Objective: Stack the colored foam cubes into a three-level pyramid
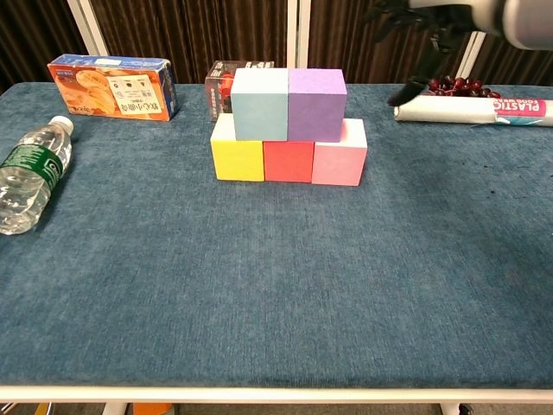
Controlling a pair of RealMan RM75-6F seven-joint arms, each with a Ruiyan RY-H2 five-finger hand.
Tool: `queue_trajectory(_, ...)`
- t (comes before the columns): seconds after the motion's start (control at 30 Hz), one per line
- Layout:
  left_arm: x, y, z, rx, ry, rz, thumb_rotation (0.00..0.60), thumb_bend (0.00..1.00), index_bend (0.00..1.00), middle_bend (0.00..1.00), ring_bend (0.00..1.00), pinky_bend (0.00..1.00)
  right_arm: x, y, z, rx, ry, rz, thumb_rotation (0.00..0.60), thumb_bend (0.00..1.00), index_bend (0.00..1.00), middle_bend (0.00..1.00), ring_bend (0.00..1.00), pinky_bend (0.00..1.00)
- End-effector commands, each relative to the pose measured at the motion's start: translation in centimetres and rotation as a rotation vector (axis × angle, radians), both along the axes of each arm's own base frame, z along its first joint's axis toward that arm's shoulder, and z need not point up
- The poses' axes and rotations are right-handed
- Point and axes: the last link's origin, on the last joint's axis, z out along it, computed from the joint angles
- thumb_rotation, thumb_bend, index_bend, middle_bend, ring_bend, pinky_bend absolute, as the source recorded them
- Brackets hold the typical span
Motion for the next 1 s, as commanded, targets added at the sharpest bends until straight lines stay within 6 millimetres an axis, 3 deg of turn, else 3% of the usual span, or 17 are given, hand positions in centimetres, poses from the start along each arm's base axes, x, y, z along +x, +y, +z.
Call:
queue_trajectory(0.03, 0.2, -0.1, -0.1, 0.000, 0.003, -0.005, 0.600, 0.05, 0.17, 0.22, 0.18, 0.16, -3.4, 0.2, -0.1, 0.033, -0.052, -0.052, 0.600, 0.09, 0.02, 0.10, 0.00, 0.00)
queue_trajectory(0.27, 0.5, -0.4, 0.1, 0.006, 0.006, -0.003, 0.600, 0.05, 0.17, 0.22, 0.18, 0.16, -4.7, -0.5, -2.9, 0.111, -0.082, -0.083, 0.600, 0.03, 0.00, 0.12, 0.00, 0.00)
queue_trajectory(0.7, 0.4, -0.5, 0.0, -0.001, 0.010, 0.005, 0.600, 0.05, 0.17, 0.22, 0.18, 0.16, -4.9, -1.8, -5.6, 0.103, -0.066, -0.063, 0.600, 0.07, 0.00, 0.16, 0.00, 0.00)
queue_trajectory(1.0, 0.3, -0.7, 0.1, 0.005, 0.013, 0.006, 0.600, 0.05, 0.17, 0.22, 0.18, 0.16, -5.6, -1.8, -5.3, 0.138, -0.098, -0.117, 0.600, 0.10, 0.00, 0.19, 0.00, 0.00)
